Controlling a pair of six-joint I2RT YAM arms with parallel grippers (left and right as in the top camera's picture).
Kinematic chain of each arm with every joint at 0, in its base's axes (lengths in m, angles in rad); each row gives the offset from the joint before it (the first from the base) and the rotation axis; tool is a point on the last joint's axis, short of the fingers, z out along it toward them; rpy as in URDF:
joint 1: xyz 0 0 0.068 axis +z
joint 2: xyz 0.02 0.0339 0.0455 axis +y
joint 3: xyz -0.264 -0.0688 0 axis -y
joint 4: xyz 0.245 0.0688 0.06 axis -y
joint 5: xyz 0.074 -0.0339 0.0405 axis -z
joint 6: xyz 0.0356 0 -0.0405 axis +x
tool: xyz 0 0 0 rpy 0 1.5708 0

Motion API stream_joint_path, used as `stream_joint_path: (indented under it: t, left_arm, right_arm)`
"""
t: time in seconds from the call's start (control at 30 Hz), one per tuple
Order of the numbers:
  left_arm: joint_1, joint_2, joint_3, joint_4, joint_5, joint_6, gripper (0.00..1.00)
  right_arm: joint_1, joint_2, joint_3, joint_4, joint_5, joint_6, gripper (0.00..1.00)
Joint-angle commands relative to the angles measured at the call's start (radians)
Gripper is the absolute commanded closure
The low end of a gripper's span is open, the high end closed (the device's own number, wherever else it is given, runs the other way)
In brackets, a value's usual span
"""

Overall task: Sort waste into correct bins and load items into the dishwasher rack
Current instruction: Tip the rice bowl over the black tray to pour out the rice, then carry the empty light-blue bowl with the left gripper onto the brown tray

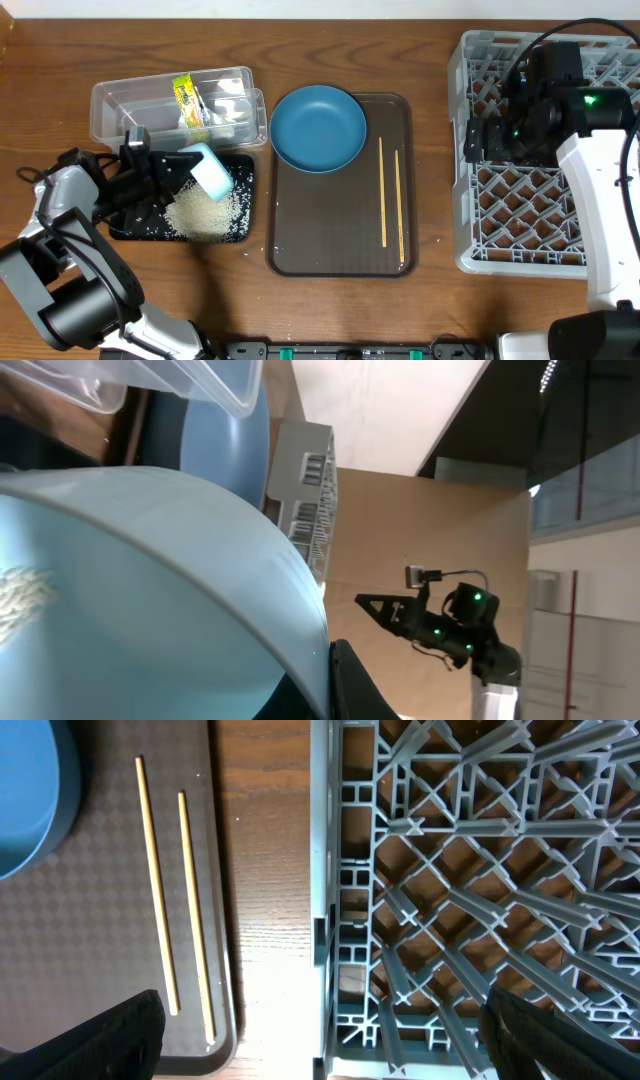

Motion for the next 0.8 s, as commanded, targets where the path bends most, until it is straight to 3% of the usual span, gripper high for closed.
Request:
stream_joint_path:
  t: [0.0,0.07,0.13,0.23,0.33,0.47,0.5,0.6,0.7,0.77]
  left_arm:
    - [0.009,0.001,0.004,-0.023,0.066,0.071,0.94]
    - [0.009,-0.001,0.004,-0.024,0.064,0.124,0.94]
    - [0.018,0.001,0.004,-0.017,0.018,0.071,0.94]
    - [0.021,-0.001,0.004,-0.028,0.077,0.124,0.94]
    - [0.026,0.002,0.004,0.014,0.044,0.047,0.94]
    - [0.026,0.001,0.004,0.027,0.045,0.064,0.94]
    - [0.026,0.001,0.004,0.037,0.005,0.046,0.94]
    - [0.026,0.001,0.004,0.020,-0.166,-0.158,0.94]
    - [0.020,-0.005,0.004,-0.019,0.043,0.080,0.94]
    - [0.018,-0.006,0.004,-0.035,0.062,0.088,0.94]
  right_arm:
    - [0.003,0.008,-0.003,-0.002,0.004,-0.015,0.01]
    - [0.003,0.008,-0.003,-0.005,0.004,-0.022,0.01]
    - [0.003,0.008,-0.003,-0.005,0.004,-0.021,0.01]
    - [0.003,0.008,-0.003,-0.006,0.004,-0.021,0.01]
    - [0.003,0.008,-0.003,-0.006,0.003,-0.021,0.01]
    - [0.003,0.008,-0.003,-0.008,0.004,-0.021,0.01]
    - [0.003,0.008,-0.003,-0.008,0.003,-0.021,0.01]
    - [0.003,0.008,-0.003,-0.008,0.003,-0.021,0.01]
    - [0.003,0.008,-0.003,-0.008,0.003,-0.021,0.01]
    - [0.003,0.008,-0.003,-0.008,0.003,-0.021,0.01]
